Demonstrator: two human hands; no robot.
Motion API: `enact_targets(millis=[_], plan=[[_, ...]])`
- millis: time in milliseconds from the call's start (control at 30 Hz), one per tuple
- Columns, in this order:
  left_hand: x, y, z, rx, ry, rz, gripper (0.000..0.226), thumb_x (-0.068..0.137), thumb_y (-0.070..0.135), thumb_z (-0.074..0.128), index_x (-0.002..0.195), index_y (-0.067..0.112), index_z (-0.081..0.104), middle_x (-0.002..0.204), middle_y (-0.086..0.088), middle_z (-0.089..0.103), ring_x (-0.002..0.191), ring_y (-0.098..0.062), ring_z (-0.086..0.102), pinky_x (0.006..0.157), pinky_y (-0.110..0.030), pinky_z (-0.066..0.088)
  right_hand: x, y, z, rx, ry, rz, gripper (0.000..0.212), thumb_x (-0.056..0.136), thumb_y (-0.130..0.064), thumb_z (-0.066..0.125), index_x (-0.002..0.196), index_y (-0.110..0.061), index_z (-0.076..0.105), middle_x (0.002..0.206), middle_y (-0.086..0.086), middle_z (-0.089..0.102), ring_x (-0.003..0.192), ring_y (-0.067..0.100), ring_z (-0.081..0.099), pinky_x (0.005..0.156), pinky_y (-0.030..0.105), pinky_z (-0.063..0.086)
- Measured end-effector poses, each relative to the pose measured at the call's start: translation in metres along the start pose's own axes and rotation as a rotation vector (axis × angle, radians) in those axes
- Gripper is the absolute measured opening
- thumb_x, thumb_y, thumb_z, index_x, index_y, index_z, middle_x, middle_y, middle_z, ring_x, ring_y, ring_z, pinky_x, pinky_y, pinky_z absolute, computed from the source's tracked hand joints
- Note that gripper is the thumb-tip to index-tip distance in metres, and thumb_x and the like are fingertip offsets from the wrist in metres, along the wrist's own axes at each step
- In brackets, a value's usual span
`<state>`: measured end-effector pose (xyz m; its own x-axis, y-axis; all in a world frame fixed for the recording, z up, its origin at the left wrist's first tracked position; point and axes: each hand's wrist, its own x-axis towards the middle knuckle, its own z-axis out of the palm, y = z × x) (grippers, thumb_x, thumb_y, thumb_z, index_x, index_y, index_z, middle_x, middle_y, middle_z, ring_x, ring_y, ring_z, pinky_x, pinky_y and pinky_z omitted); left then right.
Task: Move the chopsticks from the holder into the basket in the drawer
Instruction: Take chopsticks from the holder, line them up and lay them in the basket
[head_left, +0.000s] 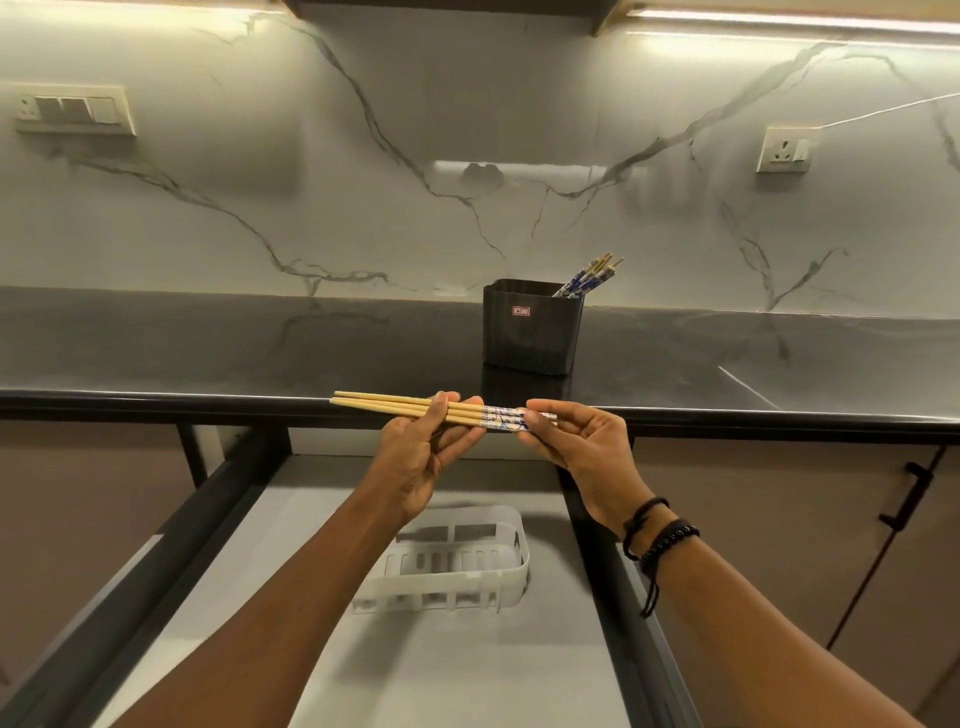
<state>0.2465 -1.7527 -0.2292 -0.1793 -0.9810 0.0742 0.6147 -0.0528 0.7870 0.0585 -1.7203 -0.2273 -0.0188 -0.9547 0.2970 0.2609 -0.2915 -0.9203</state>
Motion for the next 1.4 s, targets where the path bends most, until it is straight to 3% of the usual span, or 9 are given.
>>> enact_targets(millis=[467, 733, 900, 1133, 1400], plan=[[0.007, 0.023, -0.022, -0.094, 0.081, 0.095, 0.023, 0.093, 0.014, 0.056, 0.113, 0.004, 0.062, 0.106, -0.015, 0.072, 0.099, -0.026, 0.070, 0.067, -0.034, 0.059, 0.002, -0.001, -0.010, 0.119, -0.001, 0.133, 0.018, 0.071, -0.014, 0.074, 0.088, -0.012, 0.079, 0.100, 0.016, 0.075, 0.089, 0.022, 0.074, 0.068, 0.021, 0.060], [0.008, 0.026, -0.026, -0.143, 0.125, 0.103, 0.021, 0.095, 0.013, 0.055, 0.112, 0.003, 0.060, 0.104, -0.016, 0.073, 0.097, -0.026, 0.071, 0.067, -0.033, 0.060, 0.001, -0.006, -0.008, 0.383, -0.098, 0.177, 0.029, 0.088, -0.021, 0.062, 0.111, -0.006, 0.072, 0.118, 0.023, 0.067, 0.112, 0.033, 0.066, 0.078, 0.026, 0.059], [0.007, 0.025, -0.025, -0.186, 0.119, 0.066, 0.020, 0.095, 0.014, 0.055, 0.111, 0.004, 0.061, 0.104, -0.016, 0.073, 0.096, -0.025, 0.071, 0.066, -0.033, 0.060, -0.002, -0.006, -0.002, 0.474, -0.131, 0.186, 0.028, 0.086, -0.022, 0.061, 0.109, -0.013, 0.074, 0.119, 0.024, 0.066, 0.108, 0.030, 0.068, 0.080, 0.027, 0.060], [0.009, 0.023, -0.031, -0.121, 0.135, 0.086, 0.021, 0.095, 0.013, 0.055, 0.112, 0.003, 0.061, 0.104, -0.015, 0.073, 0.097, -0.025, 0.071, 0.067, -0.032, 0.060, -0.002, -0.005, -0.003, 0.383, -0.095, 0.157, 0.027, 0.084, -0.018, 0.061, 0.107, -0.015, 0.074, 0.116, 0.021, 0.069, 0.103, 0.028, 0.070, 0.078, 0.028, 0.061], [0.011, 0.021, -0.033, -0.065, 0.183, 0.050, 0.018, 0.094, 0.011, 0.056, 0.109, 0.002, 0.060, 0.097, -0.015, 0.074, 0.092, -0.025, 0.072, 0.064, -0.033, 0.060, 0.000, 0.005, -0.003, 0.039, -0.038, 0.058, 0.031, 0.071, -0.013, 0.073, 0.102, -0.007, 0.072, 0.100, 0.015, 0.075, 0.086, 0.021, 0.074, 0.068, 0.021, 0.060]])
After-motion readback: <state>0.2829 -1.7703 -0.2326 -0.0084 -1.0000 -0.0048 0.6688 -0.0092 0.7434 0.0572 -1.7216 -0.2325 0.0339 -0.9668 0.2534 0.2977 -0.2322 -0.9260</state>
